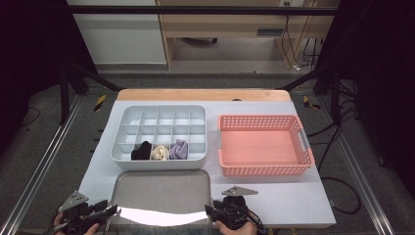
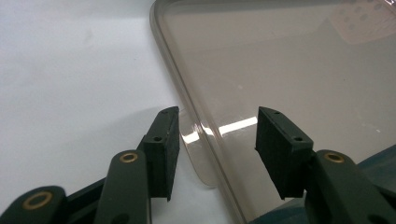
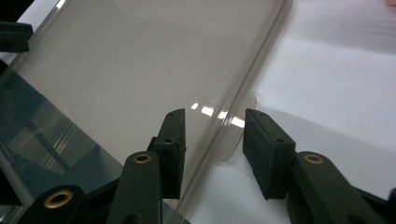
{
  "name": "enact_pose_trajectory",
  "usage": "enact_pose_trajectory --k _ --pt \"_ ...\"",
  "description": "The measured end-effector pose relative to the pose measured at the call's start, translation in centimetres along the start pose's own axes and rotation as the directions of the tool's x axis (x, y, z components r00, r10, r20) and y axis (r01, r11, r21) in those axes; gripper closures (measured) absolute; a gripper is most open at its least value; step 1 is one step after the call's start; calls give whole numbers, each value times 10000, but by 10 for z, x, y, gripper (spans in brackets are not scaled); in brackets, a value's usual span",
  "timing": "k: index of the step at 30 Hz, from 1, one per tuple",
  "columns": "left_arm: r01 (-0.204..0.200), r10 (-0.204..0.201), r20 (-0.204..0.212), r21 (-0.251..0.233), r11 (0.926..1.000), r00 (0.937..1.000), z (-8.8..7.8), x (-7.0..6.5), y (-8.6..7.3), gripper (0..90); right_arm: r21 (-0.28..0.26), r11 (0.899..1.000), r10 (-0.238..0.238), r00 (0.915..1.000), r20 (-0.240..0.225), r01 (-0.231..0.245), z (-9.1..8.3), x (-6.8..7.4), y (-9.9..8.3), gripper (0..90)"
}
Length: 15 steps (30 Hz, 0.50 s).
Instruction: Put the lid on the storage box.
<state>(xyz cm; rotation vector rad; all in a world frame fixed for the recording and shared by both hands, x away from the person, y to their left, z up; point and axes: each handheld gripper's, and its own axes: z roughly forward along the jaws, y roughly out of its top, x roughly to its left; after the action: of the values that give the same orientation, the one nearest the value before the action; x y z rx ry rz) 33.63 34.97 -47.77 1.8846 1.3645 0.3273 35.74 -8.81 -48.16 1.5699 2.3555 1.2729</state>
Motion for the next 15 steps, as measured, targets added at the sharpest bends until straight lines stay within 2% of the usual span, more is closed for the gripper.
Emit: enact_pose_trajectory --k 7,15 --pt "36 -36 -92 -20 10000 10000 0 -2 0 493 51 9981 619 9981 14 -619 2 -2 5 593" --pt "24 -25 -115 -12 10000 9999 1 -2 0 497 -59 9952 980 9952 -12 -980 3 -3 5 597"
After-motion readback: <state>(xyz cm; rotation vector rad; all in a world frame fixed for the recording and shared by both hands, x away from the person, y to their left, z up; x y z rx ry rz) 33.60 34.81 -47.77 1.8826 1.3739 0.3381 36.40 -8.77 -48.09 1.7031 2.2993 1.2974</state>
